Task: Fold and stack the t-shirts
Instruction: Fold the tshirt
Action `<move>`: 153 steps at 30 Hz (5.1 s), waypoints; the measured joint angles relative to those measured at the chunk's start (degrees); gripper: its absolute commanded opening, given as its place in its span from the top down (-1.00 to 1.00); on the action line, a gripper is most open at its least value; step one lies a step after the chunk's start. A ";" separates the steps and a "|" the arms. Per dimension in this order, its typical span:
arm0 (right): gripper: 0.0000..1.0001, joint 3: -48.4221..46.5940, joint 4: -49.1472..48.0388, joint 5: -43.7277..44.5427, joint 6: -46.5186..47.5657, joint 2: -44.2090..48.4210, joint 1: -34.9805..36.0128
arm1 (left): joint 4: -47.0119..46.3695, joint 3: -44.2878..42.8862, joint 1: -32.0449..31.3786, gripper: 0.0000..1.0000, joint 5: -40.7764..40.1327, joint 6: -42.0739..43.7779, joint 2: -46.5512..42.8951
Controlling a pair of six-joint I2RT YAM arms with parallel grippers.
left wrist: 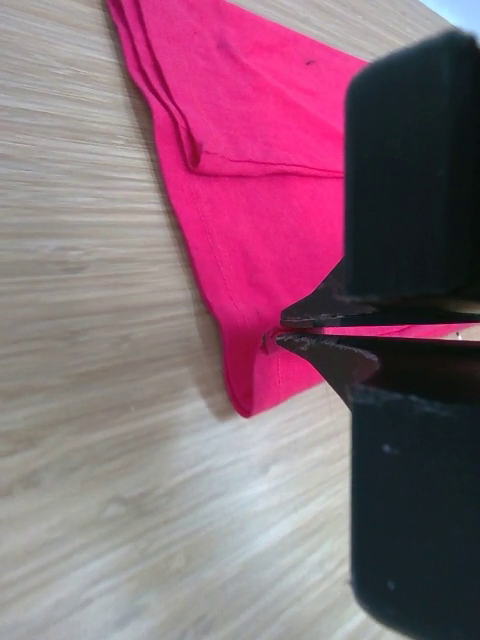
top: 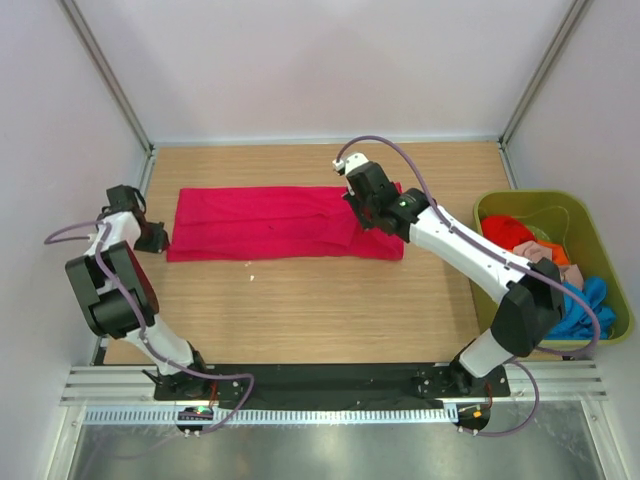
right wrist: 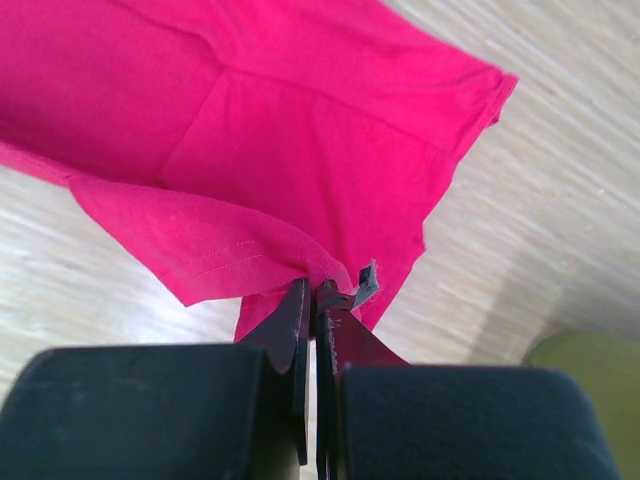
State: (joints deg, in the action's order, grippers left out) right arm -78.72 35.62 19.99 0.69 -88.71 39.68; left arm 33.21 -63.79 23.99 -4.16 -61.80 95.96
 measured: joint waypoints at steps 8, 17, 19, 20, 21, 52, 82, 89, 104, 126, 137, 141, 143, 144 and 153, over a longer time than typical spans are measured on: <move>0.98 -5.46 -1.38 0.22 5.73 -7.87 -1.95 | 3.34 -9.25 -1.97 1.00 -1.16 -0.61 9.18; 0.98 -5.51 -1.31 0.48 7.89 -10.93 -3.23 | 5.20 -15.72 -5.40 0.99 -3.80 0.57 13.20; 0.98 -5.51 -1.31 0.63 8.17 -10.95 -3.54 | 5.99 -16.44 -5.60 0.99 -4.42 0.76 14.16; 0.98 -5.51 -1.31 0.81 8.26 -10.95 -3.69 | 6.67 -16.96 -5.64 0.99 -4.85 0.79 14.67; 0.98 -5.51 -1.27 0.92 8.33 -10.95 -3.82 | 7.17 -17.46 -5.75 1.00 -5.27 0.81 15.06; 0.98 -6.56 -3.28 1.95 11.26 -12.81 -7.13 | 14.71 -30.75 -10.01 0.99 -11.72 0.59 26.25; 0.98 -6.56 -5.40 -0.55 12.28 -14.58 -7.19 | 4.20 -20.44 -10.60 0.07 -11.65 6.01 11.61; 0.98 -6.67 -5.20 -1.25 12.22 -14.95 -7.19 | -0.22 -17.70 -10.51 0.00 -3.04 12.94 16.81; 0.98 -6.69 -4.70 -2.16 11.34 -14.95 -7.19 | 2.91 -24.46 -10.47 0.23 -2.93 20.26 23.06; 0.98 -10.08 -3.98 0.48 14.01 -14.97 -7.19 | 10.16 -29.75 -10.51 0.99 -11.08 21.59 24.92; 0.98 -11.85 -6.43 1.07 18.36 -20.65 -8.61 | 11.08 -31.89 -10.54 1.00 -11.54 21.55 27.30; 0.90 -12.44 -7.50 1.16 18.97 -22.40 -9.70 | 11.72 -32.76 -10.56 0.73 -11.82 21.57 27.74; 0.88 -12.74 -7.91 1.16 19.10 -23.12 -9.97 | 12.07 -33.73 -10.58 0.55 -12.09 21.70 28.30; 0.88 -12.81 -8.11 1.11 19.15 -23.37 -10.08 | 12.11 -34.01 -10.58 0.49 -12.33 21.64 28.46; 0.86 -13.03 -8.44 -0.33 19.12 -23.71 -10.14 | 14.69 -35.85 -10.73 0.13 -15.72 21.68 27.08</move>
State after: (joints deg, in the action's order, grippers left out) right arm -91.74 27.18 19.66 19.81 -112.42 29.54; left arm 47.90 -99.63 13.26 -19.88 -40.12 123.04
